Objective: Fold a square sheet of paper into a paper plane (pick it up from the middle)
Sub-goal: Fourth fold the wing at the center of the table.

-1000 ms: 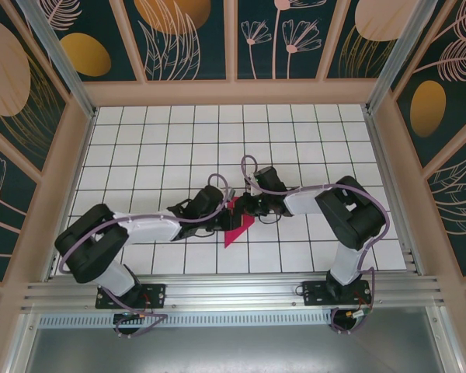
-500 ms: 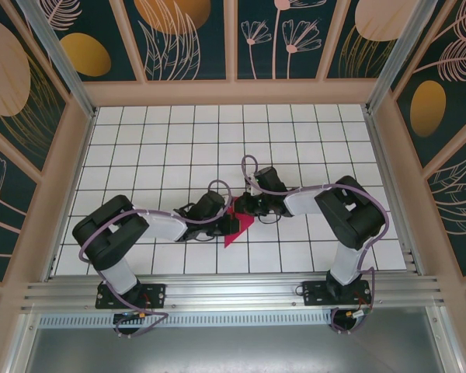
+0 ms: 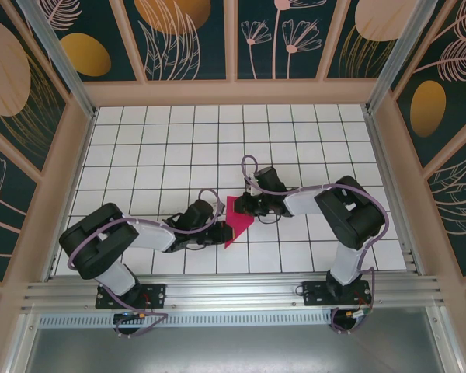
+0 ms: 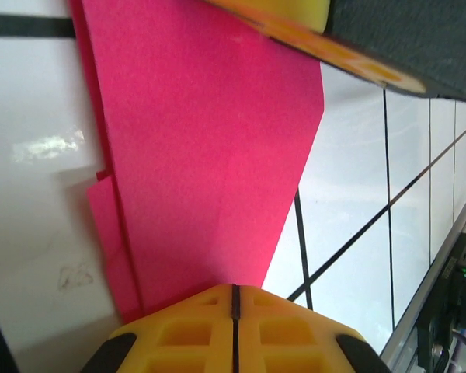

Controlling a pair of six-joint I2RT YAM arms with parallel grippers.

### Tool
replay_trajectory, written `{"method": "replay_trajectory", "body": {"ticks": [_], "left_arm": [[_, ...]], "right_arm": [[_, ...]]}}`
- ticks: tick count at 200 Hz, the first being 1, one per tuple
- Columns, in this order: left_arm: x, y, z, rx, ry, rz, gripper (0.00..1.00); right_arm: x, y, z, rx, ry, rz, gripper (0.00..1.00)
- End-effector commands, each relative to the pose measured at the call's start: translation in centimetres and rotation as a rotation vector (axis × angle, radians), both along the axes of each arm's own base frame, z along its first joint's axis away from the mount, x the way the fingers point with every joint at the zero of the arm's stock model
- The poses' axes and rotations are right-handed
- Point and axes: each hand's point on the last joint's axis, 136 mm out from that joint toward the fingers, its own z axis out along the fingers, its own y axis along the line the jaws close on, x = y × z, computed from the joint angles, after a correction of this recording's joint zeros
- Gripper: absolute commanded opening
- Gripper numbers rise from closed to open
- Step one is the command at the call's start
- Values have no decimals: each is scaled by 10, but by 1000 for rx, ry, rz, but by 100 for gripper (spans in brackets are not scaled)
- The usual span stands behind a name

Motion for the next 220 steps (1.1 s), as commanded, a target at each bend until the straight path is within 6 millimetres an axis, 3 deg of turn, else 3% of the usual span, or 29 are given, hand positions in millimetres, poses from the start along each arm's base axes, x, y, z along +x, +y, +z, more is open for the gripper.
{"method": "replay_trajectory", "body": {"ticks": [1, 54, 121, 163, 220], "left_arm": [[-48, 30, -34, 131, 189, -82, 10], [-71, 57, -44, 225, 223, -134, 12], [-85, 58, -42, 190, 261, -173, 13], [-89, 75, -51, 320, 263, -195, 13], [-81, 75, -42, 376, 206, -207, 12]], "right_arm": [[-12, -33, -54, -190, 81, -47, 17], [-9, -32, -55, -196, 79, -51, 17], [-8, -32, -56, -204, 81, -47, 17], [-8, -32, -56, -205, 82, -52, 17], [-7, -33, -55, -215, 82, -54, 17]]}}
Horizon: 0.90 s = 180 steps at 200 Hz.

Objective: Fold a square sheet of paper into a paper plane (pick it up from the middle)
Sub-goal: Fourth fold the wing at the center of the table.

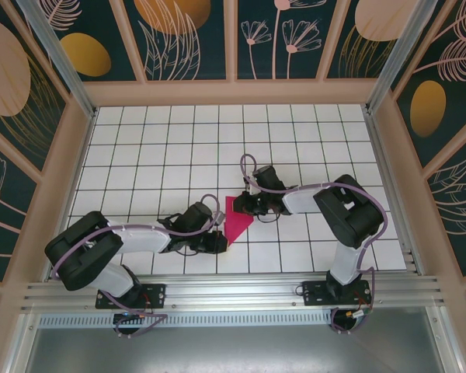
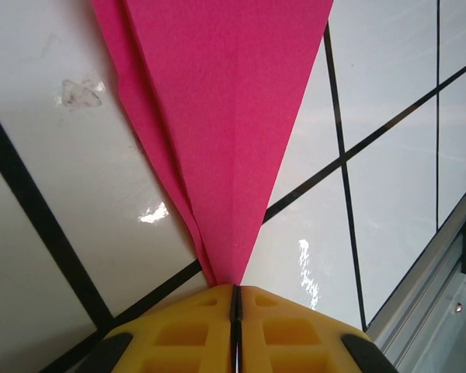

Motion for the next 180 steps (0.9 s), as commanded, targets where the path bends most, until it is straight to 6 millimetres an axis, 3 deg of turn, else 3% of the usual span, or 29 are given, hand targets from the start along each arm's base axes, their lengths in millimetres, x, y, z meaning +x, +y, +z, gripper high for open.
{"method": "replay_trajectory", "body": {"ticks": [1, 24, 67, 87, 121, 149, 180], "left_arm": [[-43, 52, -37, 258, 146, -31, 12], [-23, 43, -19, 230, 63, 3, 11], [34, 12, 46, 67, -173, 156, 12], [49, 0, 58, -1, -211, 210, 12], [65, -17, 55, -55, -223, 247, 13], [65, -36, 43, -80, -184, 200, 14], [58, -31, 17, -32, -132, 191, 13]], "right_arm": [[-9, -35, -54, -208, 65, -56, 17], [-8, -34, -52, -204, 61, -54, 17], [-8, -29, -49, -184, 63, -55, 17], [-8, -28, -46, -167, 63, -68, 17], [-5, -23, -37, -134, 53, -74, 17], [-4, -20, -35, -118, 56, -72, 17], [-4, -21, -33, -117, 55, -74, 17]]}}
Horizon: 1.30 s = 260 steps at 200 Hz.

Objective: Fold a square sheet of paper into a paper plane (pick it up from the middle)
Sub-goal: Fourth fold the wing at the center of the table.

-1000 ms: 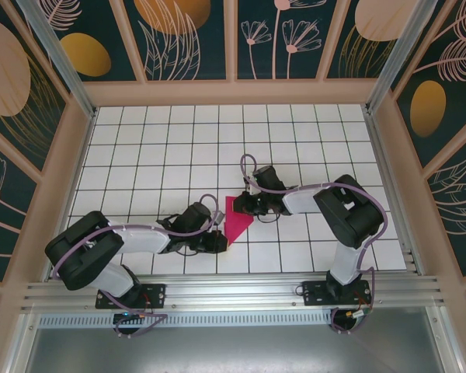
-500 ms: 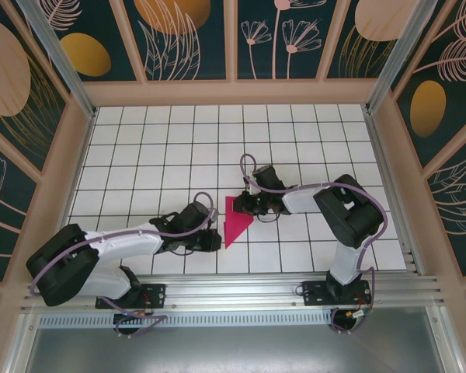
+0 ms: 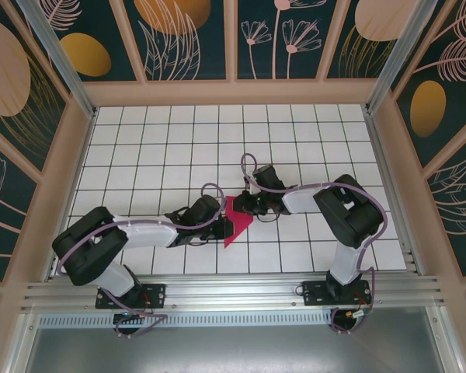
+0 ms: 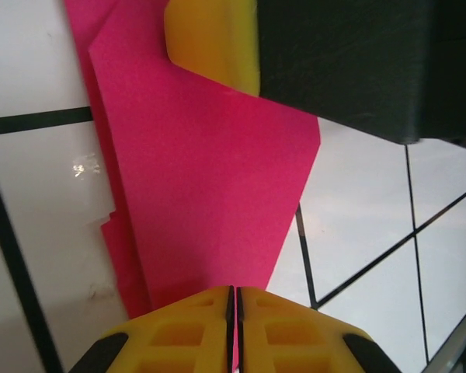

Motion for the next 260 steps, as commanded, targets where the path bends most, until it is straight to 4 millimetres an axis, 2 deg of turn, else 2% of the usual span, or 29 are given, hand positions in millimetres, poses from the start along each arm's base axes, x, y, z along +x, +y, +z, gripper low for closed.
{"method": "replay_trajectory", "body": {"ticks": [1, 19, 40, 53, 67, 110, 162, 193, 230, 260], "left_arm": [[1, -10, 1, -40, 7, -10, 13], [-10, 7, -22, 48, 66, 9, 11], [-23, 29, -46, 126, 120, 32, 5], [-29, 38, -55, 150, 137, 45, 3], [-30, 42, -57, 160, 137, 51, 2], [-29, 42, -59, 177, 127, 35, 0], [-27, 41, -58, 177, 120, 43, 0], [-30, 48, -64, 205, 128, 44, 0], [-37, 57, -70, 236, 137, 43, 0], [-42, 64, -75, 263, 145, 37, 0]], "right_arm": [[-6, -22, -34, -124, 38, -53, 17], [-4, -21, -27, -111, 34, -56, 18], [-3, -21, -8, -82, 7, -73, 20], [-5, -16, 9, -38, -17, -59, 20], [-9, -15, 17, -28, -29, -45, 19], [-29, -2, 12, -14, -5, 15, 17], [-42, 1, -15, -70, 51, 15, 15], [-31, -10, -28, -152, 45, -26, 15], [-16, -11, -22, -165, 8, -57, 16], [12, -17, -15, -164, -27, -90, 16]]}}
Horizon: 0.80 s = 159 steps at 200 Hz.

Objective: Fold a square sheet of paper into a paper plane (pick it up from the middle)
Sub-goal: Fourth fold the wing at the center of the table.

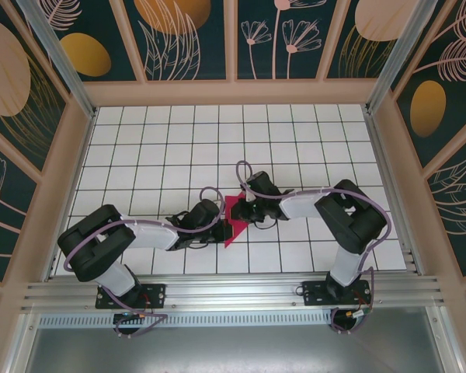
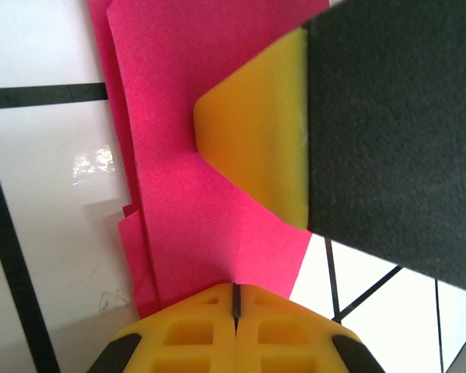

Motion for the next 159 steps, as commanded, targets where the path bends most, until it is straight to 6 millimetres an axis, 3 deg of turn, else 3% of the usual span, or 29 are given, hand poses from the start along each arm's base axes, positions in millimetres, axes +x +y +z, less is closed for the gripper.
{"method": "replay_trajectory", "body": {"ticks": [1, 54, 57, 94, 128, 159], "left_arm": [[-39, 60, -60, 273, 143, 8, 0], [-42, 60, -61, 284, 141, -8, 0], [-42, 60, -61, 283, 141, -8, 0], [-40, 55, -58, 278, 131, -21, 0], [-38, 51, -55, 274, 119, -30, 0], [-29, 37, -40, 251, 80, -67, 0]], "right_arm": [[38, -22, -13, -95, -66, -92, 16], [82, -40, -18, -81, -81, -141, 16], [90, -49, -19, -84, -82, -166, 16], [118, -62, -10, -89, -108, -171, 17], [129, -73, 1, -94, -127, -180, 17], [121, -72, 39, -32, -186, -162, 20]]}}
